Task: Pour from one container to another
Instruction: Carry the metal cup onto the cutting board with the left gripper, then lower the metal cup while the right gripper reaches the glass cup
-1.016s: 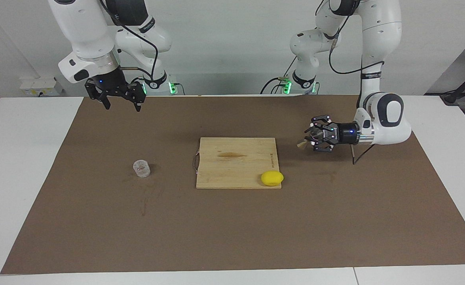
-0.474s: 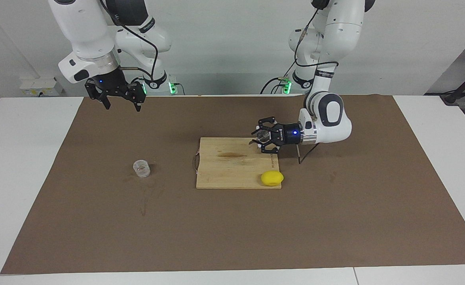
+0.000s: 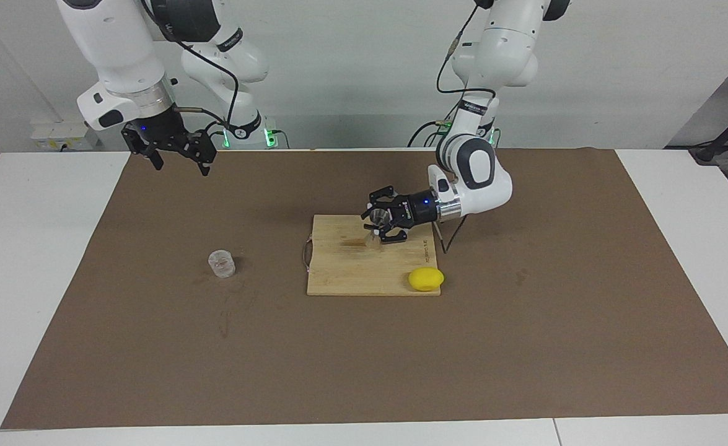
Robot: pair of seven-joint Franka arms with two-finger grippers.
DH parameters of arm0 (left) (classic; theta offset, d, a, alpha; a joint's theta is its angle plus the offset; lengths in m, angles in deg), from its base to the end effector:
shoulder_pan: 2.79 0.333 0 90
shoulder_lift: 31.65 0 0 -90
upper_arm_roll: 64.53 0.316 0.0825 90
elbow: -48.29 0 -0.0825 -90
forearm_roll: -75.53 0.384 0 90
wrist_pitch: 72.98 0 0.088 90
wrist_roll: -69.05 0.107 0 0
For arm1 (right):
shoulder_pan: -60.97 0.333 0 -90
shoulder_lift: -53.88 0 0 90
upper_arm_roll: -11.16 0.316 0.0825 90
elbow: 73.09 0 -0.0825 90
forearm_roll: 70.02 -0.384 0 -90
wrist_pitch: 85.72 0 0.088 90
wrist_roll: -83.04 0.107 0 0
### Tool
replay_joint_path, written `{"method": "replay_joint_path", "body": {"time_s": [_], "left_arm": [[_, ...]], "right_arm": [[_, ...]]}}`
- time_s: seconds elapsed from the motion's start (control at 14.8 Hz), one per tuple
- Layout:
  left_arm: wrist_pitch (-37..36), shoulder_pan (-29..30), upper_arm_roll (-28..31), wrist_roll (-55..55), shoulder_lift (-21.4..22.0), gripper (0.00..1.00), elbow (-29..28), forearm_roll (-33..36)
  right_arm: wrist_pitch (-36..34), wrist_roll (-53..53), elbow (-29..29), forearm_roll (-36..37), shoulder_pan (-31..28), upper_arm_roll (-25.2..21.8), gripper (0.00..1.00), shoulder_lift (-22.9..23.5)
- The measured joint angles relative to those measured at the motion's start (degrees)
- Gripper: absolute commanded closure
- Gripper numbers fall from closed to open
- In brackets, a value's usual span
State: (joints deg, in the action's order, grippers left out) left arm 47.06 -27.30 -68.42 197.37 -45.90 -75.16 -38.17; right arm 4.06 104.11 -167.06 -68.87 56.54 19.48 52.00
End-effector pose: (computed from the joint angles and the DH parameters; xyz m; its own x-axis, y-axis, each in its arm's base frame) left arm 0.4886 -0.3138 0.3087 0.2530 -0.0825 0.9640 -0.9563 -0.1725 0.2362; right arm 0.5414 0.0359 0.6094 0.9549 -0.2956 -0.0290 -0.2945 -0.9549 0.0378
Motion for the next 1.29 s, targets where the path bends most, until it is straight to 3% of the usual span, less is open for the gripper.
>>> {"method": "replay_joint_path", "body": {"time_s": [0.34, 0.54, 0.88, 1.08, 1.22, 1.29], "left_arm": [[4.4, -4.2, 0.0, 5.8, -0.1, 0.73, 0.1, -4.1], [6.5, -6.0, 0.1, 7.6, -0.3, 0.67, 0.1, -6.0], [7.7, -7.0, 0.1, 10.1, -1.4, 0.67, 0.2, -8.1], [9.2, -7.2, 0.2, 10.1, -1.7, 0.65, 0.2, -8.1], [10.0, -7.4, 0.2, 10.2, -1.8, 0.41, 0.3, -8.1], [10.6, -7.4, 0.2, 10.6, -1.8, 0.35, 0.4, -8.1]], "right_arm": [[1.9, 19.9, -0.5, -5.3, -2.9, -0.1, 0.0, 1.1], [6.0, 31.3, -1.7, -7.9, -4.5, -0.1, 0.0, 2.4], [11.8, 39.9, -5.8, -15.3, -8.3, -0.2, 0.0, 5.4], [13.5, 40.4, -7.0, -19.7, -11.4, -0.2, 0.0, 9.9], [15.1, 40.4, -7.0, -21.2, -13.1, -0.3, 0.0, 13.6], [16.5, 40.4, -7.1, -21.6, -13.2, -0.3, 0.0, 15.3]]}}
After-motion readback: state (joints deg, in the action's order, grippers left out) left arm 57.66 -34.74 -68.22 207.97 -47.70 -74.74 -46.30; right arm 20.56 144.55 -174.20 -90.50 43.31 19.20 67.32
